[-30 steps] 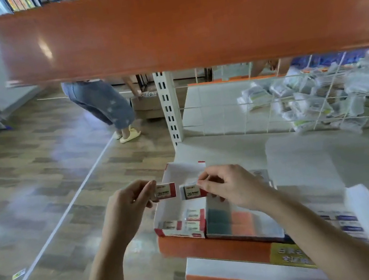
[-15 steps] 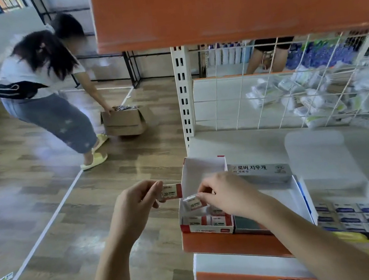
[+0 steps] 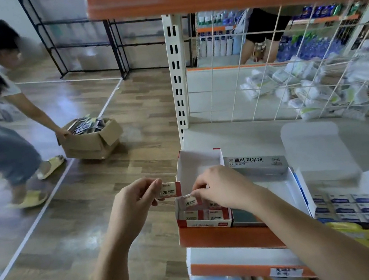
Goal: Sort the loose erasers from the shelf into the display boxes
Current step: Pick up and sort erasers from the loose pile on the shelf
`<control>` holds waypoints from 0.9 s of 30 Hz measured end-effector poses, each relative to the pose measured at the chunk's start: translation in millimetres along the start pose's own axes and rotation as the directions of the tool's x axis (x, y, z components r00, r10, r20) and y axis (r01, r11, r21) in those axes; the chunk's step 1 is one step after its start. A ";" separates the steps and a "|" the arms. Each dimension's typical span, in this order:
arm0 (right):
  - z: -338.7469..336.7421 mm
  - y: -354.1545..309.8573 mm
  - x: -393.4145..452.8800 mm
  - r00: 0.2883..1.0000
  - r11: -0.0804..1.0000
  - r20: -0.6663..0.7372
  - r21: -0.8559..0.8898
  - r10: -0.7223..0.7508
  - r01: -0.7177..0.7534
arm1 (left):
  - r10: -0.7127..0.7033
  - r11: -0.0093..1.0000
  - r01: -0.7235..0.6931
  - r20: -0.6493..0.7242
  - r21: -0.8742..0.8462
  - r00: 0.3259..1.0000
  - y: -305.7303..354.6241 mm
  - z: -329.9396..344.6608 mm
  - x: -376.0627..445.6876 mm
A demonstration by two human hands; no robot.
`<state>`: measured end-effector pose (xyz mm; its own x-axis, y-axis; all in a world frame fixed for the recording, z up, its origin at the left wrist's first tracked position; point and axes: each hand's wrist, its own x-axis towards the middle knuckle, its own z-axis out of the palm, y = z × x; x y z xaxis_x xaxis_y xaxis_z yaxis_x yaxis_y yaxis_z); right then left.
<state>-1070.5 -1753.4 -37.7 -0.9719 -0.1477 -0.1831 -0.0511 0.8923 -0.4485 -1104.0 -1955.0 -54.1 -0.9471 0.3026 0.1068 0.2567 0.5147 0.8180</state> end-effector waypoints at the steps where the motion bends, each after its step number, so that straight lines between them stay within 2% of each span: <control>1: 0.0 -0.7 0.3 1.000 1.000 0.007 0.004 0.005 -0.005 | -0.001 1.000 0.001 0.001 0.002 1.000 0.3 0.2 0.4; 12: -9.5 -2.5 4.1 0.992 0.986 0.109 0.150 0.062 -0.078 | -0.003 1.000 0.003 -0.019 -0.008 1.000 5.5 -4.3 3.0; 27: -1.8 -6.8 11.3 0.985 0.994 0.144 -0.070 0.099 -0.089 | 0.022 1.000 -0.022 0.034 -0.005 0.999 -1.1 -4.4 10.0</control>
<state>-1081.6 -1760.4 -35.1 -0.9290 -0.1188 -0.3506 0.0201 0.9295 -0.3682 -1114.6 -1956.1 -51.4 -0.9341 0.3410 0.1053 0.2762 0.5040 0.8184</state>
